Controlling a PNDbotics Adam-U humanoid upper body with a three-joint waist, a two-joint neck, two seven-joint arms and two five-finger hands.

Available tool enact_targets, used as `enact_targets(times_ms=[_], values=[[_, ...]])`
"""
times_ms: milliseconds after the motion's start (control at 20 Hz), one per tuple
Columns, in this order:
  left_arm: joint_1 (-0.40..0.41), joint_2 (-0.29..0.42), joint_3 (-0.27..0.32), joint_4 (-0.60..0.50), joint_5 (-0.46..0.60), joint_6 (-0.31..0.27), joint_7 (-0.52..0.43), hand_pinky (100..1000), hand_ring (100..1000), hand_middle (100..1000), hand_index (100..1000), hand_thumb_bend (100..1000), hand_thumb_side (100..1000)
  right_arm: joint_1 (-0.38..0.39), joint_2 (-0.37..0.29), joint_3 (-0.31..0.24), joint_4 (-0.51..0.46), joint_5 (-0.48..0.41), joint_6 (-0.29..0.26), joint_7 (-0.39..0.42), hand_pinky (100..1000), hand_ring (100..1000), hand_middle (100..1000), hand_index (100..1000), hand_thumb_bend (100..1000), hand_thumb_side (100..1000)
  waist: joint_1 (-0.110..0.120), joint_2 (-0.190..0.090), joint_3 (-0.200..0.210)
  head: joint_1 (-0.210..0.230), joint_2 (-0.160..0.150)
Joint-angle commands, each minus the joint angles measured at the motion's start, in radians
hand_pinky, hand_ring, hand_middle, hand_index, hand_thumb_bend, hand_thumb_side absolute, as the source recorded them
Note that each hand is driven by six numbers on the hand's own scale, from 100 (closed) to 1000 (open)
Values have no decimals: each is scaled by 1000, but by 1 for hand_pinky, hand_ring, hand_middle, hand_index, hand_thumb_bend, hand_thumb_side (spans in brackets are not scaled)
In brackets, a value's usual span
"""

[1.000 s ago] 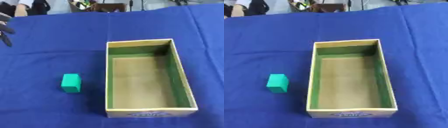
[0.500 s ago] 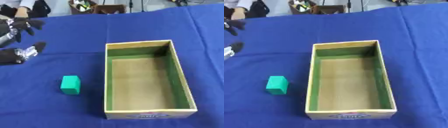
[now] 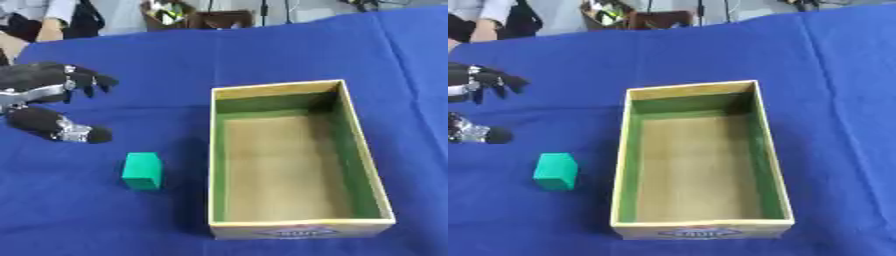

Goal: Pick up objects on the table and place them in the box.

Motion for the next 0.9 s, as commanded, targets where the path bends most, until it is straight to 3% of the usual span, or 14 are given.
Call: enact_targets(times_ms=[50,450,900], values=[[-18,45,-13,6,-2,-6,-76,579,777,852,1000,899,963,-5,-23,0,-16,-5,-1,5,726,832,630,770,100,772,-1,-21,0,4,-8],[-8,57,-57,-34,-63,-1,-117,590,726,751,997,926,952,-5,-22,3,-16,-8,-2,9,727,833,630,771,100,772,-2,-19,-1,5,-7],[-10,31,-110,-62,-209,61,-34,569,697,708,975,820,978,-3,-19,6,-16,-10,-1,14,729,835,629,771,100,770,-2,-18,-2,7,-5]])
